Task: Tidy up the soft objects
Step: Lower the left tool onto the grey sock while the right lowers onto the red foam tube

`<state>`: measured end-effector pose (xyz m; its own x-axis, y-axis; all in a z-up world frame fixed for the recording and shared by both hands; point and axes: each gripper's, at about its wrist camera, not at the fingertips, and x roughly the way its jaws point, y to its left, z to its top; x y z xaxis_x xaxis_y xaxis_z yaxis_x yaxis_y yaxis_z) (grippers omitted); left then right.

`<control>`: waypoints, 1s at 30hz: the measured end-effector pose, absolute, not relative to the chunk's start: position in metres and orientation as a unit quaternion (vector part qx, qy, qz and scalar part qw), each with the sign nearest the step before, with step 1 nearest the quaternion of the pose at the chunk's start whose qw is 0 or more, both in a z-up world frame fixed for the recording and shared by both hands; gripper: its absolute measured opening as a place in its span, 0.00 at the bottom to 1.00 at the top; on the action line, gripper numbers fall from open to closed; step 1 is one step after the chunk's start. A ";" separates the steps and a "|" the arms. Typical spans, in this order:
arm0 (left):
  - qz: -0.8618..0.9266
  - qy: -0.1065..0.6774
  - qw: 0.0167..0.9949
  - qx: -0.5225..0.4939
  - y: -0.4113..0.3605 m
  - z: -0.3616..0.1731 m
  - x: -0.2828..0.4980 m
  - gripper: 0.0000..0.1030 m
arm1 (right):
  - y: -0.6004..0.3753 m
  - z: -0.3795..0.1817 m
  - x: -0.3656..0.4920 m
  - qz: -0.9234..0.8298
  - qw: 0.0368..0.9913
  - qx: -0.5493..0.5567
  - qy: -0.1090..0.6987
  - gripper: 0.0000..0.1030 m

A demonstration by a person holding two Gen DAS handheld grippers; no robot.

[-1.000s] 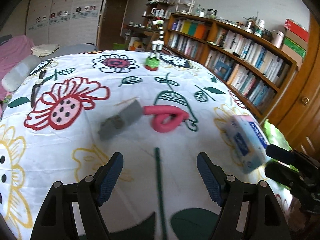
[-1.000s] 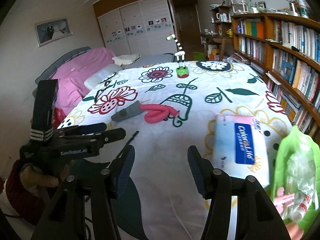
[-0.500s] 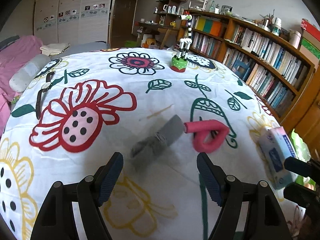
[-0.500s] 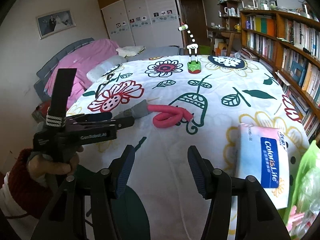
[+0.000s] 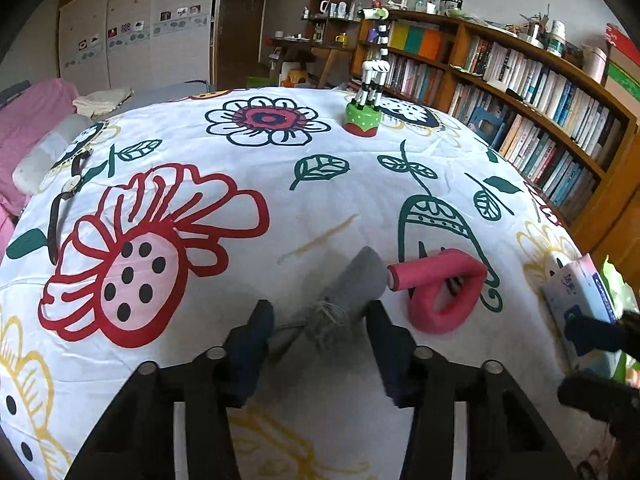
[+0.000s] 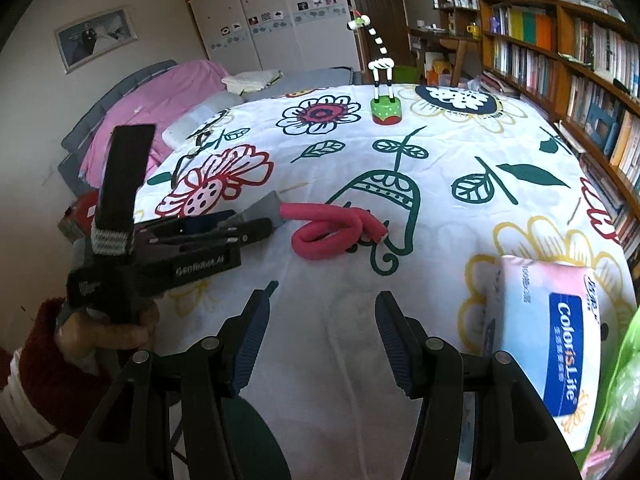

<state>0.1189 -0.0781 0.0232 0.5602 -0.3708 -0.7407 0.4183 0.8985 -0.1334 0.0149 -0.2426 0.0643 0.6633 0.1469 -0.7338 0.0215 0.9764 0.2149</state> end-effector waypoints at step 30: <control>-0.219 0.396 0.891 -0.025 -0.049 0.032 0.112 0.28 | -0.236 0.041 0.120 0.010 0.869 0.142 0.474 0.55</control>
